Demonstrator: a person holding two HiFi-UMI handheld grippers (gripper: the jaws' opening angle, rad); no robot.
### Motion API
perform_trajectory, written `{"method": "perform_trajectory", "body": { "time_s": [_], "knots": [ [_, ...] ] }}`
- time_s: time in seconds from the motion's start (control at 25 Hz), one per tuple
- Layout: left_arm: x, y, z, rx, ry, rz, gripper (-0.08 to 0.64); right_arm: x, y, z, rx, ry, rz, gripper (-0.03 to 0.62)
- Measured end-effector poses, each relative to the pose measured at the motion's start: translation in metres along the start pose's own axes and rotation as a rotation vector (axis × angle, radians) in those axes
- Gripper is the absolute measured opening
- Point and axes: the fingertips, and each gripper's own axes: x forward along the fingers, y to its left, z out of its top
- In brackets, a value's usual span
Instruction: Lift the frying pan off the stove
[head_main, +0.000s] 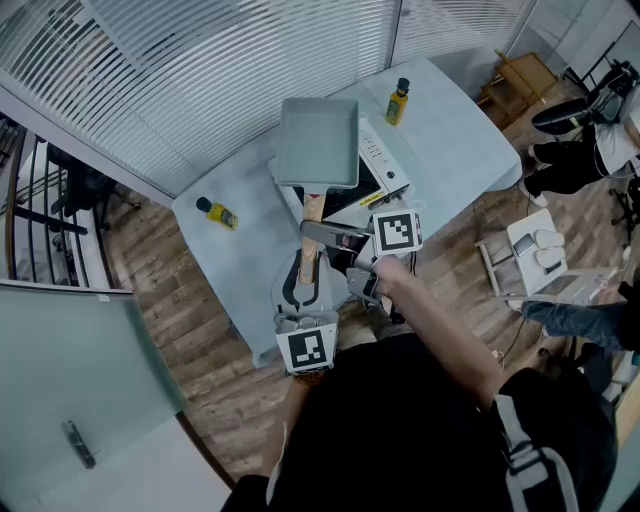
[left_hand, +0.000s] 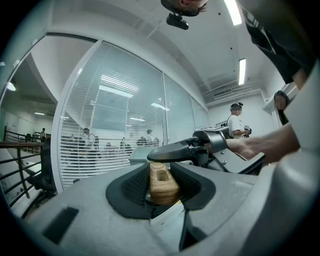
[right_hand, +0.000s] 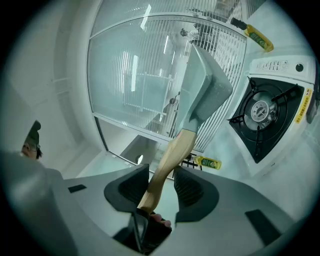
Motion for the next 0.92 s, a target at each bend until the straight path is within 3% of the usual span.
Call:
{"method": "perform_trajectory", "body": {
  "time_s": [0.12,0.48,0.92],
  "knots": [
    [-0.0005,-0.0004,0.0009,0.001,-0.006,-0.002,0.135,-0.0008,0.0006,-0.0013,0.024,-0.008,-0.006,0.149],
    [-0.0010,-0.0006,0.0001,0.000,-0.003,-0.003,0.135,-0.0004,0.0008,0.0007,-0.028,0.003,-0.001,0.149],
    [-0.0041,-0.0040,0.0001,0.004,-0.009,0.003,0.135,-0.0041,0.0016,-0.0069,0.062,-0.005,-0.009,0.149]
  ]
}}
